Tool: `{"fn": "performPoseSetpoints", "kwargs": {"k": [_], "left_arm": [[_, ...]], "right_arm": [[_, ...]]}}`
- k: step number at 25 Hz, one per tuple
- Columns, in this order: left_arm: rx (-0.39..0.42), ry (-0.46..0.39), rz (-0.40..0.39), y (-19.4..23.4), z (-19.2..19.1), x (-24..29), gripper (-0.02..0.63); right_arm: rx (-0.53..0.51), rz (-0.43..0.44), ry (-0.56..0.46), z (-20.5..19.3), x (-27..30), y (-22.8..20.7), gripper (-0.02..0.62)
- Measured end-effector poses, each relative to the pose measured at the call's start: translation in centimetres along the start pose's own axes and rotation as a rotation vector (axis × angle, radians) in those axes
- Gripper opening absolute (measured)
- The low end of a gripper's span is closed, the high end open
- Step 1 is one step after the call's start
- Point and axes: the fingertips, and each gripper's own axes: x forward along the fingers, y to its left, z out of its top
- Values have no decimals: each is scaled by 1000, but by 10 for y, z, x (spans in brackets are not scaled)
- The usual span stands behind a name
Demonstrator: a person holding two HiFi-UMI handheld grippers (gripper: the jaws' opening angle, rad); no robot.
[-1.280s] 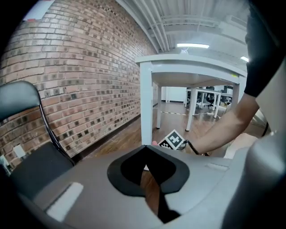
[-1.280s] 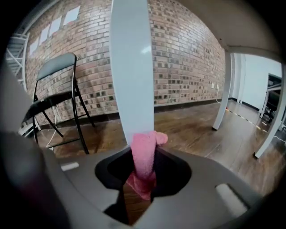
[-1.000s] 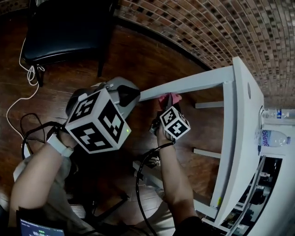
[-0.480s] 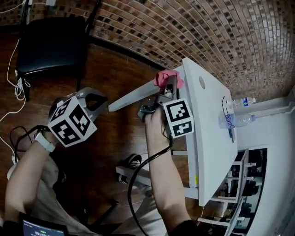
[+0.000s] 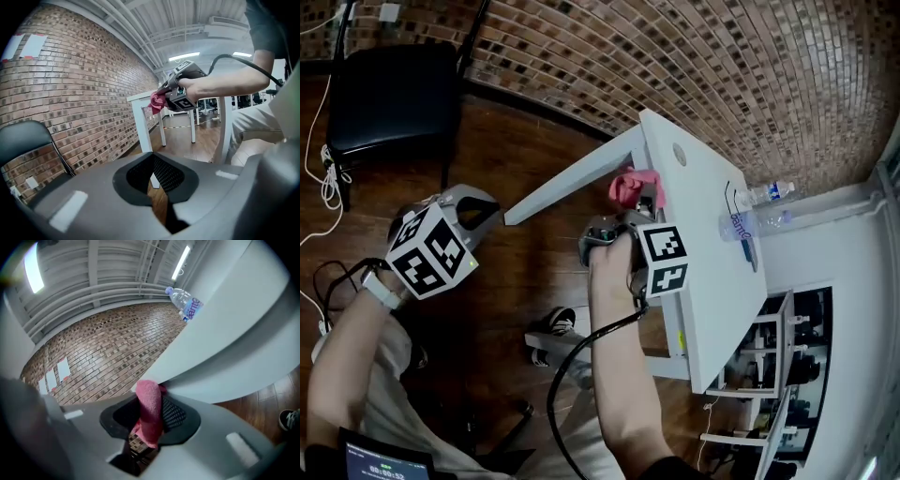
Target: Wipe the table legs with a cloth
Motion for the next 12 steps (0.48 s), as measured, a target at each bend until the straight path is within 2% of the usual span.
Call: {"fn": "performPoseSetpoints", "kwargs": {"k": [6,12], "left_arm": [[39,-10,-40,-42,7,-1,2],[39,-48,-77,-107,23,8,2]], "right_arm": [[57,-50,-24,29,-93,-38,101],[95,-91,-55,61,-196,-82,101]]}}
